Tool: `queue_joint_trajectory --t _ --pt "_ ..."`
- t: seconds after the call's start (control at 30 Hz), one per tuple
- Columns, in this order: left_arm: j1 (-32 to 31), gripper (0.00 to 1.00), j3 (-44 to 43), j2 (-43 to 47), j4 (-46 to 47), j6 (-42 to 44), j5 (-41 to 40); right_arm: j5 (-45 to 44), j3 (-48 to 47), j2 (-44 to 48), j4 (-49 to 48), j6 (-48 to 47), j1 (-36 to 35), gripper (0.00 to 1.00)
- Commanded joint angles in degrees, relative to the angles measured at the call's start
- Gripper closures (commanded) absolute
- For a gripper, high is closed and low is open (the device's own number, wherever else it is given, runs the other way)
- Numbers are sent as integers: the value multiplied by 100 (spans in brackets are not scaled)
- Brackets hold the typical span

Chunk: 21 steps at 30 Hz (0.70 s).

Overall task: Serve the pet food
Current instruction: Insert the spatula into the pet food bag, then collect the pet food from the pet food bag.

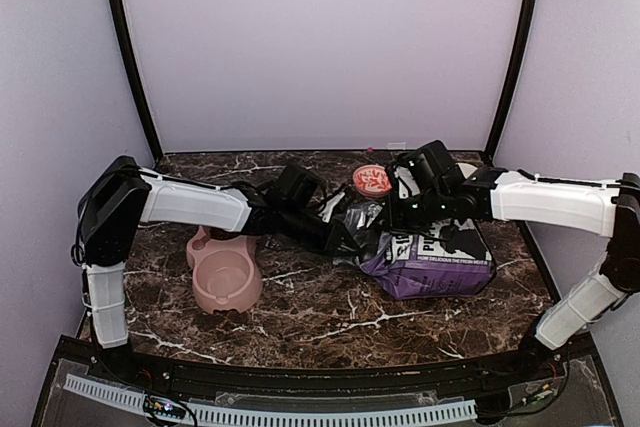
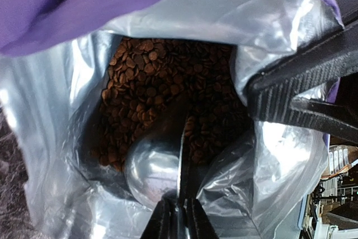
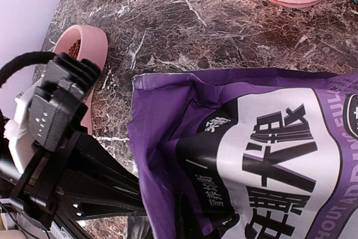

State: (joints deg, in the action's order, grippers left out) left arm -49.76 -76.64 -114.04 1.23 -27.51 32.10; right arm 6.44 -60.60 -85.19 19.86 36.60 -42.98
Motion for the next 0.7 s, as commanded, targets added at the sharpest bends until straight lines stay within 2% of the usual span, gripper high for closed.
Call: queue_joint_trajectory --t 0.0,0.3,0.67 --pt "-135 100 -91 -261 13 -68 242 181 83 -15 -91 14 -68 100" --pt "-148 100 -59 -562 425 -303 471 183 140 19 -108 40 -70 100" --pt "-148 100 374 -715 1628 -1125 980 156 248 80 -156 100 -70 100"
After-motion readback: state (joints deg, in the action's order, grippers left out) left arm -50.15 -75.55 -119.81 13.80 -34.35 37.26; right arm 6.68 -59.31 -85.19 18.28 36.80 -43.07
